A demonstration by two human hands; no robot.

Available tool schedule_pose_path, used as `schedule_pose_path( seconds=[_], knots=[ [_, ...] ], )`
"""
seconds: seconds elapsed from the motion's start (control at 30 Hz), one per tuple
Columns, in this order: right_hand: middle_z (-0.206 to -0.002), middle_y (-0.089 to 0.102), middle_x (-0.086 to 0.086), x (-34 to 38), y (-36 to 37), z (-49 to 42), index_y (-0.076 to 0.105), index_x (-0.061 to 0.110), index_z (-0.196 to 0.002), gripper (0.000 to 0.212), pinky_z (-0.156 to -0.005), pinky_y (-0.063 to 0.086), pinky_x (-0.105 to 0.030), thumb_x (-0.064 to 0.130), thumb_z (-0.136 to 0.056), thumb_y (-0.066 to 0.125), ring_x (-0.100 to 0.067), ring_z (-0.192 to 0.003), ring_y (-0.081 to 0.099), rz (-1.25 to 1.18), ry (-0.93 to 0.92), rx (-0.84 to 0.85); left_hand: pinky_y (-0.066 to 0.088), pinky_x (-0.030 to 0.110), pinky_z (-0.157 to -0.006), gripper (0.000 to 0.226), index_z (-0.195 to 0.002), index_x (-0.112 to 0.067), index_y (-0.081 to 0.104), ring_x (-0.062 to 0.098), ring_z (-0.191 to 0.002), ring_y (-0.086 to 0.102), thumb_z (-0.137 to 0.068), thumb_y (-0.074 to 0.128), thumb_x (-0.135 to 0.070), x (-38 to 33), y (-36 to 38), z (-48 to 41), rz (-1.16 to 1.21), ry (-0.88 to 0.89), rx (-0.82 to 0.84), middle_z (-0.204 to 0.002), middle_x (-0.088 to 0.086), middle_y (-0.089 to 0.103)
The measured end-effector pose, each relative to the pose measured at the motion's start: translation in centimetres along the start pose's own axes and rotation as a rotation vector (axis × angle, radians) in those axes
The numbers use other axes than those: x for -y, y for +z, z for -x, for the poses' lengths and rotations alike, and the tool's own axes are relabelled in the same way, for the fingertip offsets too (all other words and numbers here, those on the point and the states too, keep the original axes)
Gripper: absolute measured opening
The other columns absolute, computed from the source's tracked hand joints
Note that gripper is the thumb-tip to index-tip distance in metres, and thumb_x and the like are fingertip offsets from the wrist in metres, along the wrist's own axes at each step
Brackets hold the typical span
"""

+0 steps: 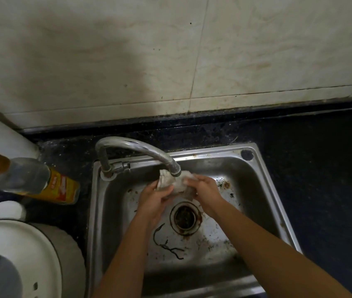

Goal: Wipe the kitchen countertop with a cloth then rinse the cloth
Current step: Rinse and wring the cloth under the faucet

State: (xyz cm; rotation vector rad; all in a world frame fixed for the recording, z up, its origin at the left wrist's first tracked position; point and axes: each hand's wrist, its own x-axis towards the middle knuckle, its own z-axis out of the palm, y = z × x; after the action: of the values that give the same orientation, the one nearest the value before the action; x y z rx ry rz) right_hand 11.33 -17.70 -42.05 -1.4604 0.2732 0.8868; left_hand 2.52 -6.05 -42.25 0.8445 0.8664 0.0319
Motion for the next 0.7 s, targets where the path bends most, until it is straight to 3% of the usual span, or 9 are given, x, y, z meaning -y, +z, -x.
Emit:
schedule_pose_path(
  seconds=[0.13,0.27,0.37,0.47,0.6,0.7],
  knots=[
    [-0.095,0.070,-0.014,-0.6,0.5,-0.1,0.065,0.007,-0.101,0.014,-0.073,0.056,-0.033,0.013,-0.092,0.057,-0.024,-0.084,0.068,0.109,-0.076,0.016,0.055,0.041,-0.085,0.023,-0.107,-0.001,0.066,0.030,-0.094,0.068,-0.085,0.065,-0.005,0.9,0.8,-0.6,-0.109,0.055,-0.173,-0.102,0.017,0.070],
    [-0.093,0.067,-0.008,-0.6,1.1,0.4,0.058,0.006,-0.108,0.020,-0.066,0.056,-0.026,0.021,-0.098,0.048,-0.018,-0.082,0.066,0.197,-0.114,0.043,0.054,0.046,-0.087,0.020,-0.104,-0.006,0.067,0.029,-0.092,0.068,-0.088,0.062,-0.017,1.2,1.9,-0.9,-0.168,0.097,-0.215,-0.099,0.017,0.070],
    [-0.097,0.065,-0.009,-0.6,1.7,0.3,0.054,0.007,-0.106,0.022,-0.074,0.056,-0.030,0.026,-0.099,0.045,-0.020,-0.088,0.064,0.346,-0.165,0.012,0.053,0.046,-0.089,0.015,-0.103,-0.010,0.064,0.030,-0.095,0.066,-0.093,0.054,-0.016,1.0,2.9,-1.1,-0.188,0.107,-0.239,-0.100,0.017,0.069],
    [-0.085,0.062,-0.007,-0.5,2.0,0.1,0.054,0.009,-0.091,0.026,-0.071,0.052,-0.033,0.031,-0.099,0.043,-0.017,-0.079,0.060,0.499,-0.235,-0.059,0.055,0.043,-0.084,0.019,-0.097,-0.009,0.065,0.028,-0.090,0.067,-0.092,0.056,-0.025,0.5,3.5,-1.3,-0.221,0.089,-0.240,-0.095,0.016,0.070],
    [-0.076,0.065,-0.011,-0.5,1.9,-0.4,0.060,0.010,-0.074,0.048,-0.073,0.051,-0.036,0.047,-0.097,0.040,-0.019,-0.073,0.061,0.554,-0.224,-0.163,0.055,0.044,-0.085,0.021,-0.084,-0.012,0.067,0.028,-0.087,0.068,-0.093,0.052,-0.023,0.2,3.5,-1.3,-0.267,0.056,-0.241,-0.087,0.012,0.071],
    [-0.087,0.068,-0.012,-0.3,1.2,-1.1,0.062,0.007,-0.086,0.044,-0.081,0.053,-0.038,0.043,-0.098,0.040,-0.024,-0.084,0.065,0.467,-0.118,-0.179,0.055,0.040,-0.081,0.019,-0.103,-0.007,0.066,0.028,-0.093,0.068,-0.095,0.053,-0.017,0.2,2.5,-0.9,-0.206,0.033,-0.062,-0.098,0.014,0.072]
  ],
)
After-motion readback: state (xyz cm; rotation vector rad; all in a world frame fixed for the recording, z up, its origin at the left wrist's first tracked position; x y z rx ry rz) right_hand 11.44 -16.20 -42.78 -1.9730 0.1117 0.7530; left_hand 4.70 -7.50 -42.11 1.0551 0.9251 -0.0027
